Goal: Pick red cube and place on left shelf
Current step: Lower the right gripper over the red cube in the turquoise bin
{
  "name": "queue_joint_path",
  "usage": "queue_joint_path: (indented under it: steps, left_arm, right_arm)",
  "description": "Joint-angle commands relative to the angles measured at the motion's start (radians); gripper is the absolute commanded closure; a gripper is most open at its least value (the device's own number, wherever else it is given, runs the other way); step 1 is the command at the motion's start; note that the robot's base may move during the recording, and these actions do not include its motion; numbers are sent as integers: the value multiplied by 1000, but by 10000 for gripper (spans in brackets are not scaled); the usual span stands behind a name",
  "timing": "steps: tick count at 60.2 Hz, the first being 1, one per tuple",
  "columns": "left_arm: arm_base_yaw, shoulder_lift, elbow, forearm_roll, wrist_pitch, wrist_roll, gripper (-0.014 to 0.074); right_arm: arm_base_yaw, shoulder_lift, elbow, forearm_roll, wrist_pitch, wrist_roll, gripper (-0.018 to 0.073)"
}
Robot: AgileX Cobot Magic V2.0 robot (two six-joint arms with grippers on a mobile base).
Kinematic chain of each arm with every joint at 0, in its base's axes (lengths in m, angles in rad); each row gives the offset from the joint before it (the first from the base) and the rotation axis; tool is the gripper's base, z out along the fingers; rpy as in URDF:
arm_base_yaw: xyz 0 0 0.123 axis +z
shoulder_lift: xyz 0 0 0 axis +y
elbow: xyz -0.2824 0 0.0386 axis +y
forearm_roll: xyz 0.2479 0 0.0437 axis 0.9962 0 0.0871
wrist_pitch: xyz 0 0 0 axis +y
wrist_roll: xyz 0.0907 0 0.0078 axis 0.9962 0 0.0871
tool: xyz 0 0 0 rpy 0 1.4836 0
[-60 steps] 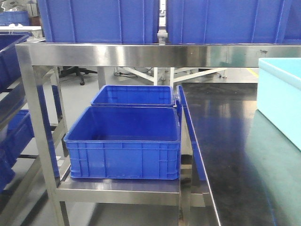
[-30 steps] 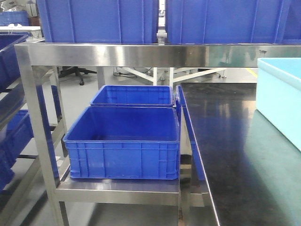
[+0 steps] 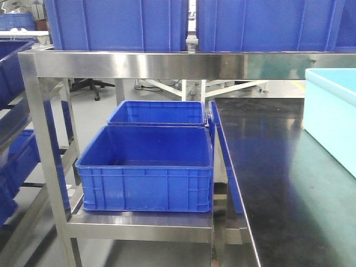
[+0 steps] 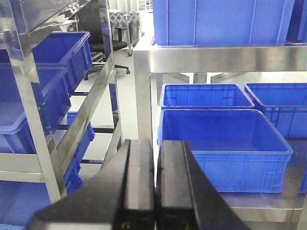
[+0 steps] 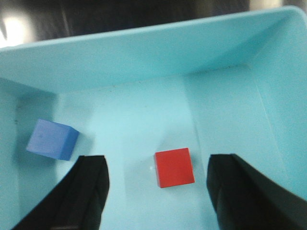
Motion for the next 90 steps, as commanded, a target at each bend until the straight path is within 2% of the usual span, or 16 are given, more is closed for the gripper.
queue_joint_path:
  steps: [1,29,44,90]
  left_arm:
    - [-1,-14,23,-3,-88,-2,495]
    - [-1,-14,23,-3,-88,-2,495]
    - [-1,-14,23,-3,-88,-2,495]
    - [-1,-14,23,-3,-88,-2,495]
  right_arm:
    - [-10,5,-37,-24,-50,-6,10]
    - [-13,153,-37,-76,-43,-6,10]
    - [-38,205,-37,-77,-55,-6,10]
    - [-38,331,-37,-76,-65,-6,10]
